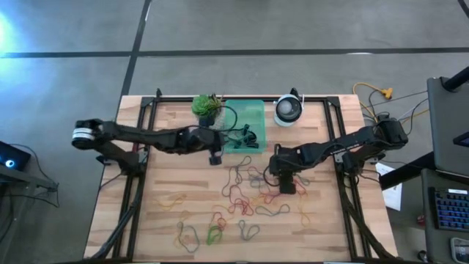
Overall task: Pick and place rubber bands into bin
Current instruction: Put the red rubber band into the green bin
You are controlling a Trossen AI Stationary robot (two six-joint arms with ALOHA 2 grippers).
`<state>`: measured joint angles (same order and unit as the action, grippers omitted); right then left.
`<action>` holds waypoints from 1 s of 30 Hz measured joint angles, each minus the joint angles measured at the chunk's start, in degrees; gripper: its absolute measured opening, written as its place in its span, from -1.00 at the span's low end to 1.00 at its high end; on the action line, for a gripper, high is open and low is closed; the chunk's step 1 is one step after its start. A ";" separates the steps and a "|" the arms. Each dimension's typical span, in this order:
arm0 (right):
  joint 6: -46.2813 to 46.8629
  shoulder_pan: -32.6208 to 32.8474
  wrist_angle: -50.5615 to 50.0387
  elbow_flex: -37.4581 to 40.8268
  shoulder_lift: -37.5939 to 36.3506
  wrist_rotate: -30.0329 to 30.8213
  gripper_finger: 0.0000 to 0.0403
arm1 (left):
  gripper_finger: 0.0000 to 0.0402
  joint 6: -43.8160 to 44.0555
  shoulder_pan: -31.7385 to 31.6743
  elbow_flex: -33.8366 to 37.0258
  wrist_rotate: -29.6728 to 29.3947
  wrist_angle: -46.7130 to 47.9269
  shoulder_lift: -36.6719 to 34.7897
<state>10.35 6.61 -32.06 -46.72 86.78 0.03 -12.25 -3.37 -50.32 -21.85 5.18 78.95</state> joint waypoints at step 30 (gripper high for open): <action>-2.75 -0.02 7.02 3.61 6.84 2.91 -0.48 | -0.65 7.56 5.46 9.53 0.35 1.85 -7.88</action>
<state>7.60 6.59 -25.04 -43.11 93.62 2.94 -4.69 2.09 -40.80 -21.50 7.03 71.07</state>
